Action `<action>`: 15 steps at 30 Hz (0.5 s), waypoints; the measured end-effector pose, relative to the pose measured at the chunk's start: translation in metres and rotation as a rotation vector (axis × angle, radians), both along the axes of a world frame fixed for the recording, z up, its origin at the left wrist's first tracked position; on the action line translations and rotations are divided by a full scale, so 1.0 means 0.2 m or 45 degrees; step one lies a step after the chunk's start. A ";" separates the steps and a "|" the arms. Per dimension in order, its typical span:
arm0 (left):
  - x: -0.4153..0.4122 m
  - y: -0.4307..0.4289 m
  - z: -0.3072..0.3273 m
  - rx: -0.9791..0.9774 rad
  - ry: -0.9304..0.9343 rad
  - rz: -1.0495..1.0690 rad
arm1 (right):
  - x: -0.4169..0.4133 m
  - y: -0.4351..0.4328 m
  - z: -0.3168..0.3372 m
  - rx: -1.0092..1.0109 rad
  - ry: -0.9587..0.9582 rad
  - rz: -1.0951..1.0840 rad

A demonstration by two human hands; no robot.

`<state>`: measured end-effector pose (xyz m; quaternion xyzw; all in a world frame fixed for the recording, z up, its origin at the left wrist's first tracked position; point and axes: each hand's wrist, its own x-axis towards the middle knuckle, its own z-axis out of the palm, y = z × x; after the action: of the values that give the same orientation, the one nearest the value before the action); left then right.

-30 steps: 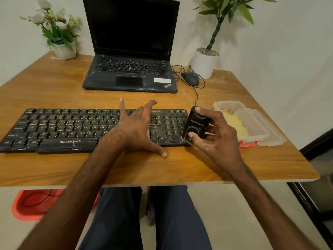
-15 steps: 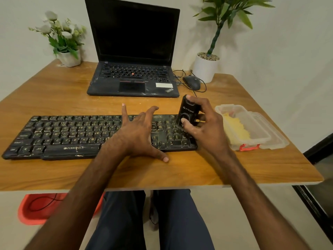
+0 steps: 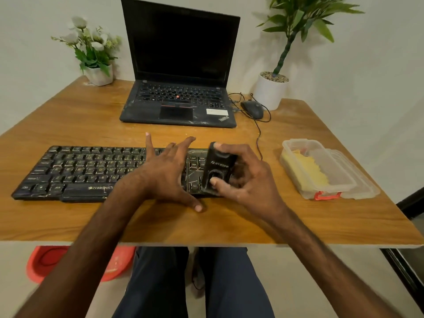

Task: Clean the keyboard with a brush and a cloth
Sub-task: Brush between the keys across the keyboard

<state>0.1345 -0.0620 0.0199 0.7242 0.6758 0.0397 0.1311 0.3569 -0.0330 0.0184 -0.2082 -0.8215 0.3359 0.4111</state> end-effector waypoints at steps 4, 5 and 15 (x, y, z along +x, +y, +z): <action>0.01 0.00 0.02 0.055 0.039 -0.015 | -0.06 0.04 0.02 0.220 -0.131 -0.044; 0.02 0.00 0.02 0.055 0.048 -0.011 | -0.06 0.10 0.03 0.211 -0.118 -0.109; -0.01 0.02 -0.01 0.058 0.066 -0.042 | -0.12 0.06 0.01 0.262 -0.141 -0.088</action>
<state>0.1325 -0.0589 0.0172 0.7388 0.6659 0.0343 0.0976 0.3333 -0.0208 0.0205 -0.2113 -0.8655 0.2234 0.3955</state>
